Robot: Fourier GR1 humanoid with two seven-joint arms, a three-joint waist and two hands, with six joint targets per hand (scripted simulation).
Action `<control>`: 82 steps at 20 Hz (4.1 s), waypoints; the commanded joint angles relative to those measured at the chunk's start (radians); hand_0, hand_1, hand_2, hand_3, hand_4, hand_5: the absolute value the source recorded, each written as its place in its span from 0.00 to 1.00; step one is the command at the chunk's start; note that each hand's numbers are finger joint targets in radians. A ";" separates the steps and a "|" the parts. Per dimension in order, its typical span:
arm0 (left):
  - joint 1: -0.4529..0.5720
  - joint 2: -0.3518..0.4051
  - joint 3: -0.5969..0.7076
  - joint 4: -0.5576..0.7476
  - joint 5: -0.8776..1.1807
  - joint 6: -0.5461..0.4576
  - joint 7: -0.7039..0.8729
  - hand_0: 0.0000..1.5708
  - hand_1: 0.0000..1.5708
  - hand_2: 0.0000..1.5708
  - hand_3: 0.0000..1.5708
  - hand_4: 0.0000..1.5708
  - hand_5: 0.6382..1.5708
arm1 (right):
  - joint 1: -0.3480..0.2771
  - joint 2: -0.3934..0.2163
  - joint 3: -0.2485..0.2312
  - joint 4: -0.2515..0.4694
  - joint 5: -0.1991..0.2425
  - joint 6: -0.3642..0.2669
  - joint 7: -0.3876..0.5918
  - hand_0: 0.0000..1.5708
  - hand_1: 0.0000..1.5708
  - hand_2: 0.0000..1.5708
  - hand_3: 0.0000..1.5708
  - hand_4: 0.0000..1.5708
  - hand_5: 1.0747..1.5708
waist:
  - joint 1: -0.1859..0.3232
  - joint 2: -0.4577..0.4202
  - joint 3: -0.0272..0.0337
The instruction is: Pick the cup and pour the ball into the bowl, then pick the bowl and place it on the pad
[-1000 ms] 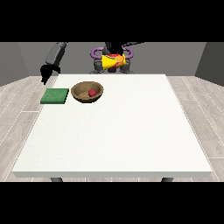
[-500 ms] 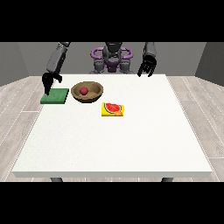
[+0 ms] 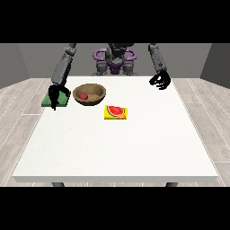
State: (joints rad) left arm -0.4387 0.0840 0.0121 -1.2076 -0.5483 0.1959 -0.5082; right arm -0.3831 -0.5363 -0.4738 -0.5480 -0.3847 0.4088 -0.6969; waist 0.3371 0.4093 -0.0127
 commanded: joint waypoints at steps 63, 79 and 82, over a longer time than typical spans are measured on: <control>-0.073 -0.023 -0.008 0.058 0.261 -0.282 0.033 0.00 0.00 0.00 0.00 0.00 0.08 | 0.196 -0.125 0.318 -0.134 0.319 -0.657 0.478 1.00 1.00 1.00 1.00 0.78 1.00 | 0.140 -0.111 0.0029; 0.051 0.137 0.214 0.301 0.363 -0.270 -0.153 0.00 0.00 0.00 0.00 0.00 0.08 | 0.081 -0.525 0.456 -0.500 0.502 -0.324 0.847 1.00 1.00 1.00 1.00 1.00 0.94 | -0.126 -0.241 0.0115; 0.045 0.210 0.277 0.296 0.420 -0.322 -0.224 0.00 0.00 0.00 0.00 0.00 0.03 | 0.108 -0.438 0.431 -0.409 0.529 -0.438 0.724 1.00 1.00 1.00 0.94 1.00 0.93 | -0.144 -0.159 0.0128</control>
State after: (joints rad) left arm -0.3905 0.2114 0.2150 -0.9285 -0.1799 -0.0903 -0.6586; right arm -0.2618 -1.0148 -0.0143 -1.0057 0.1293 0.0180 0.0978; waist 0.2276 0.1770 -0.0027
